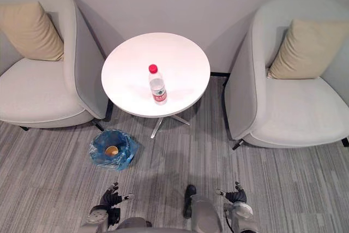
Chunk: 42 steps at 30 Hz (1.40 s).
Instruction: Gather rubbish on tea table into small bin, then transfer packed bag to large trash can.
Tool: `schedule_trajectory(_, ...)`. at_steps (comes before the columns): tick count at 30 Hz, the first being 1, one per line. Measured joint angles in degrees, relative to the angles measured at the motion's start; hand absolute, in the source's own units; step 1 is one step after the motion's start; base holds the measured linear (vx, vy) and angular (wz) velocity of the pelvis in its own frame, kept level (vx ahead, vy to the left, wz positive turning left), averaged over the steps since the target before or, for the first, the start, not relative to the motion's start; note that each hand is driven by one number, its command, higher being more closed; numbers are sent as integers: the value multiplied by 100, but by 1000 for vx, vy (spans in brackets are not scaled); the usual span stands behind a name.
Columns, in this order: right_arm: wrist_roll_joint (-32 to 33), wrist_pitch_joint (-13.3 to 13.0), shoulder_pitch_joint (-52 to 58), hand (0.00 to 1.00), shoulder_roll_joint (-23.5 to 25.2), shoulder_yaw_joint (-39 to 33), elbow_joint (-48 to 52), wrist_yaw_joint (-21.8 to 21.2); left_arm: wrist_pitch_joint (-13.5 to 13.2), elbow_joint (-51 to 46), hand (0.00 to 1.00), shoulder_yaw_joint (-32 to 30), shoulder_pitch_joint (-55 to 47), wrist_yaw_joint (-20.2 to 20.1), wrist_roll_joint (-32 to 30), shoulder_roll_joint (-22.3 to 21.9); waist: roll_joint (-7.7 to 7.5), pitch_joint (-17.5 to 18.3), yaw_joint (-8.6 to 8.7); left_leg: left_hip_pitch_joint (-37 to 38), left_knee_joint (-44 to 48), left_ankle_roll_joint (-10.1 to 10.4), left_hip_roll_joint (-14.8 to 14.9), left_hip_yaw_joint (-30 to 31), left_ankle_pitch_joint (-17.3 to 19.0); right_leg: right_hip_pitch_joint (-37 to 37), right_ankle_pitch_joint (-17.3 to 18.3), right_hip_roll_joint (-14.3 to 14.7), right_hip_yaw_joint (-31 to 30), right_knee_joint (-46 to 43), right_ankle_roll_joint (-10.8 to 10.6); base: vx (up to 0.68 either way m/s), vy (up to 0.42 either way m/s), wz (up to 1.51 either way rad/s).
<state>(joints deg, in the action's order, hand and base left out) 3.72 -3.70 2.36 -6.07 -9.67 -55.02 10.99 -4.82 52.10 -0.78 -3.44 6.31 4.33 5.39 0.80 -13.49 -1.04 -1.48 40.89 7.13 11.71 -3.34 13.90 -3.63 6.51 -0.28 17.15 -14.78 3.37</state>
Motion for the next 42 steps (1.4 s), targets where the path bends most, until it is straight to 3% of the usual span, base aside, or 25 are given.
schedule_trajectory(2,91,-24,61,0,73,-26,199,3,4,-33,0,1,2,-1,0,-66,-15,-9,-9,-463,526,-137,239,-402,79,395,19,29,109,253,14,285,-85,19)
schedule_trajectory(4,148,-64,-6,0,92,-112,248,5,2,-104,0,12,22,-2,0,-90,-26,-15,-17,-748,116,-238,212,-598,139,537,6,-31,115,398,-6,195,34,7)
schedule_trajectory(5,224,-65,-21,0,92,-165,241,11,4,-102,0,19,74,0,0,-73,-14,-8,-29,-848,-1010,-235,61,-650,75,628,6,-126,137,440,-67,169,109,9)
schedule_trajectory(6,248,-65,-15,0,84,-179,241,14,5,-101,0,28,80,0,0,-73,5,3,-28,-839,-1527,-202,-23,-632,-137,646,45,-156,143,438,-183,175,131,14)
schedule_trajectory(7,252,-66,-4,0,61,-193,242,15,5,-99,0,53,77,0,-1,-83,71,24,-24,-829,-2036,-207,-85,-614,-537,646,73,-151,157,423,-239,179,142,13)
schedule_trajectory(8,261,-39,6,0,85,-196,192,15,12,-73,0,81,117,2,1,-58,31,39,-77,-700,-2443,-334,-214,-618,-1106,655,118,-212,33,399,-390,179,135,11)
schedule_trajectory(10,265,-36,77,0,89,-172,192,16,2,-93,0,119,125,3,5,4,-49,73,-145,-513,-2822,-434,-460,-630,-1193,754,106,-384,-31,596,-553,155,127,18)
schedule_trajectory(12,256,-37,21,0,90,-147,199,10,5,-79,0,130,39,2,4,76,-75,85,-145,-345,-2941,-524,-658,-678,-1144,834,179,-573,-60,543,-683,135,130,3)
schedule_trajectory(16,179,-28,-57,0,74,-105,178,6,4,26,0,322,-42,-5,10,192,-287,79,-99,6,-3062,-719,-1123,-808,-786,443,908,-1226,-306,-815,-1106,68,77,-7)
schedule_trajectory(19,69,-7,-81,0,113,-39,164,-4,3,46,0,479,-7,-4,7,241,-312,87,6,114,-3100,-805,-1204,-683,-774,142,751,-1358,-483,-1694,-1168,135,77,18)
schedule_trajectory(21,65,-8,-53,0,122,46,116,-8,6,42,0,509,7,1,7,282,-258,116,71,160,-3100,-826,-1089,-501,-751,-64,791,-1175,-708,-1888,-1022,167,23,39)
schedule_trajectory(22,69,-8,-66,0,112,54,51,-6,5,45,0,509,45,7,8,296,-254,121,74,179,-3105,-807,-953,-405,-760,-145,955,-921,-968,-1573,-923,171,-58,45)
schedule_trajectory(24,69,-9,-67,0,103,50,15,-4,4,70,0,499,73,9,8,394,-265,117,75,185,-3103,-759,-878,-271,-789,-297,892,-673,-1138,-1077,-864,148,-90,50)
schedule_trajectory(25,70,-10,-29,0,112,50,13,-1,0,74,0,490,88,10,8,462,-446,163,73,223,-3078,-706,-999,-177,-782,-278,244,-673,-1161,-386,-792,148,-120,55)
schedule_trajectory(26,69,-10,-43,0,38,14,-36,-1,10,151,0,465,119,16,7,387,-391,169,95,308,-3089,-609,-1001,-72,-721,-214,100,-658,-1104,-411,-714,155,-108,43)
schedule_trajectory(29,60,-54,-94,0,-41,5,63,0,-7,147,0,432,85,10,4,259,-181,252,48,345,-3304,-512,-832,-83,-780,-126,42,-484,-1111,-121,-634,142,-119,-5)
schedule_trajectory(33,16,-42,-27,0,-60,11,227,1,-6,145,0,301,59,9,-2,247,-205,244,50,505,-3514,-438,-720,-84,-826,55,-41,-343,-1086,130,-560,27,-66,-4)
schedule_trajectory(42,-231,-153,276,0,-144,216,1165,-21,-12,-237,0,300,-46,11,-2,278,-267,294,35,544,-3657,-458,-854,-113,-879,337,-445,-413,-1096,832,-721,-22,42,-1)
